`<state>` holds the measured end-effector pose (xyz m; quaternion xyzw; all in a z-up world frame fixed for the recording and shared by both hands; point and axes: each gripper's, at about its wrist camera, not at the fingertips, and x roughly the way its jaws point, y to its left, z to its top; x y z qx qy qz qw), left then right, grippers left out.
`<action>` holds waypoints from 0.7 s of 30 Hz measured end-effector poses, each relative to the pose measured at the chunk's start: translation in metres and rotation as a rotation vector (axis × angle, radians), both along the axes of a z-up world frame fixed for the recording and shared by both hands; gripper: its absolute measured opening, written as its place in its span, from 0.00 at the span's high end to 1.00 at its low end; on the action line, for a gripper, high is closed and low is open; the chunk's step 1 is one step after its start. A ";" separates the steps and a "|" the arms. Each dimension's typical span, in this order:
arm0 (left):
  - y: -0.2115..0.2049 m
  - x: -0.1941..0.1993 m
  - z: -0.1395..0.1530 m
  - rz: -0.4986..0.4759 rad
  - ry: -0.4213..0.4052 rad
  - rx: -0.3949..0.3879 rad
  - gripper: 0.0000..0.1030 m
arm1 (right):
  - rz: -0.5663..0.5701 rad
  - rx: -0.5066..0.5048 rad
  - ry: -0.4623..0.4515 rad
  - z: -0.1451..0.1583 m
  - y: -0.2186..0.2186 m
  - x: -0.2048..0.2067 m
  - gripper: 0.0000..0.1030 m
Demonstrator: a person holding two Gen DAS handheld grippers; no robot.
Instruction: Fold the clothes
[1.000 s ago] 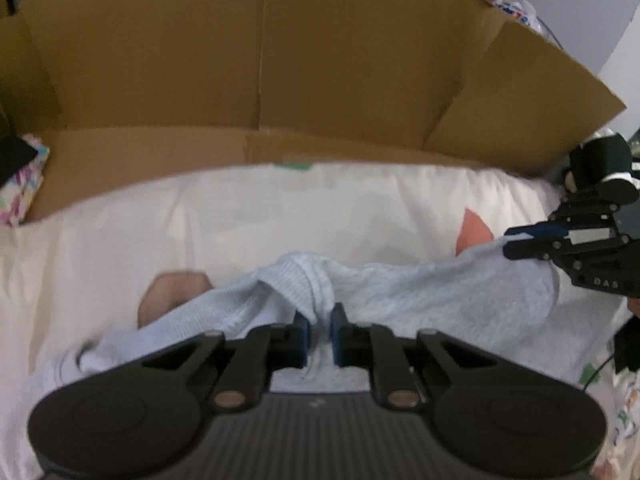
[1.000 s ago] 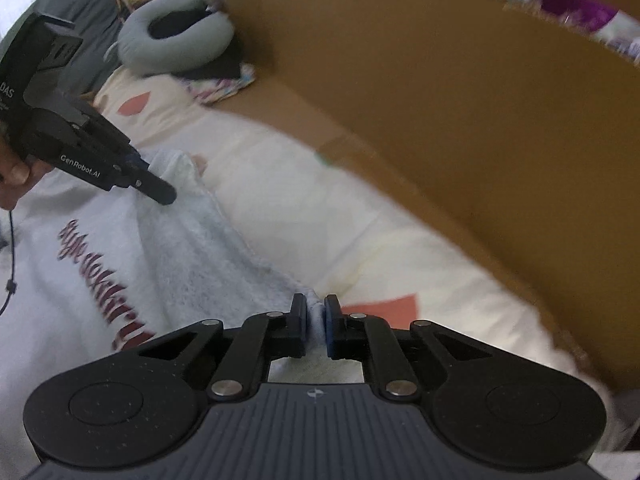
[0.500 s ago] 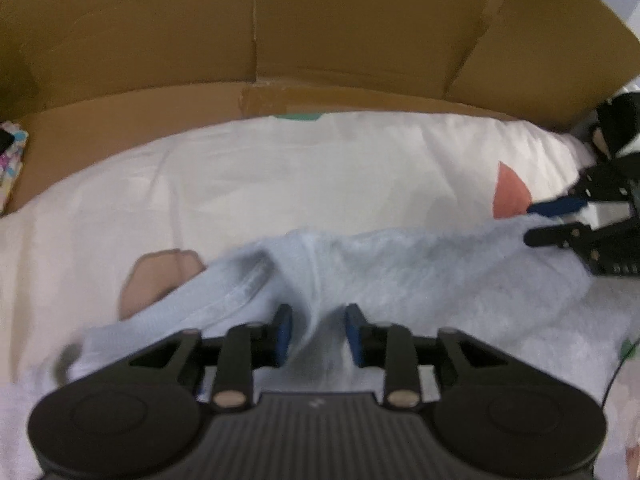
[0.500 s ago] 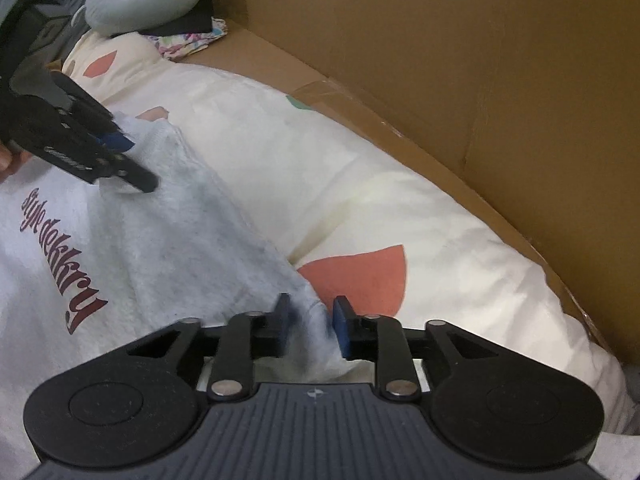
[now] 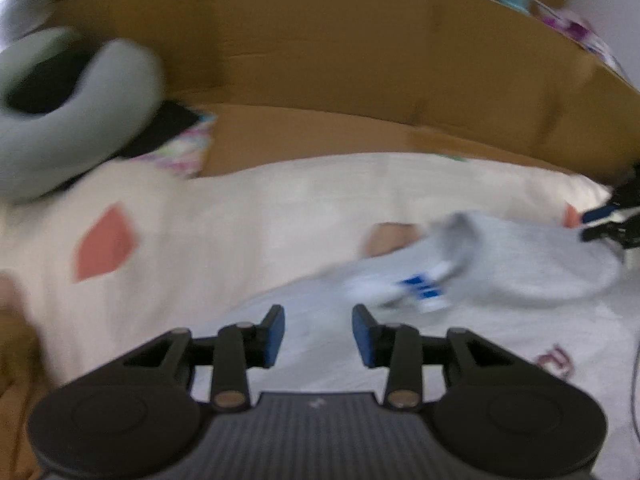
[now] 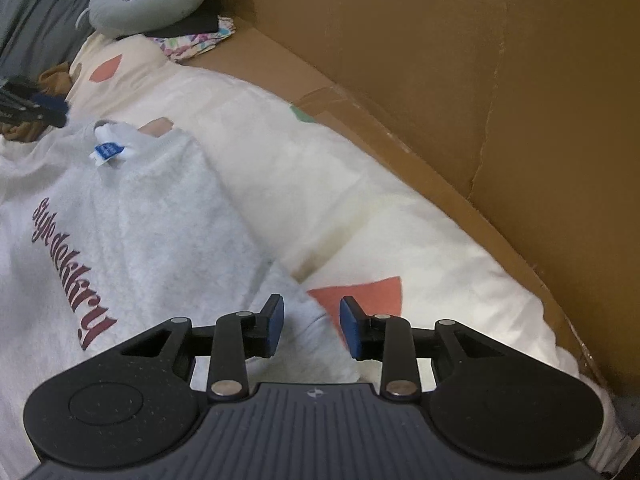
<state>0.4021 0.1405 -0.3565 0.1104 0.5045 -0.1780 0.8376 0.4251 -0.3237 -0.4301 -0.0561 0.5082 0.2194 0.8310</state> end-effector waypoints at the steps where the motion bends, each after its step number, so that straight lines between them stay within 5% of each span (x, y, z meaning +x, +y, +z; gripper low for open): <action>1: 0.010 0.000 0.001 0.022 -0.007 0.011 0.61 | -0.003 0.000 0.002 0.000 -0.001 0.003 0.63; 11: 0.071 0.019 -0.014 -0.013 -0.044 0.262 0.62 | -0.010 -0.022 0.054 -0.014 0.003 0.022 0.63; 21: 0.094 0.019 -0.057 -0.052 0.005 0.361 0.64 | 0.032 -0.065 0.050 -0.022 0.012 0.007 0.63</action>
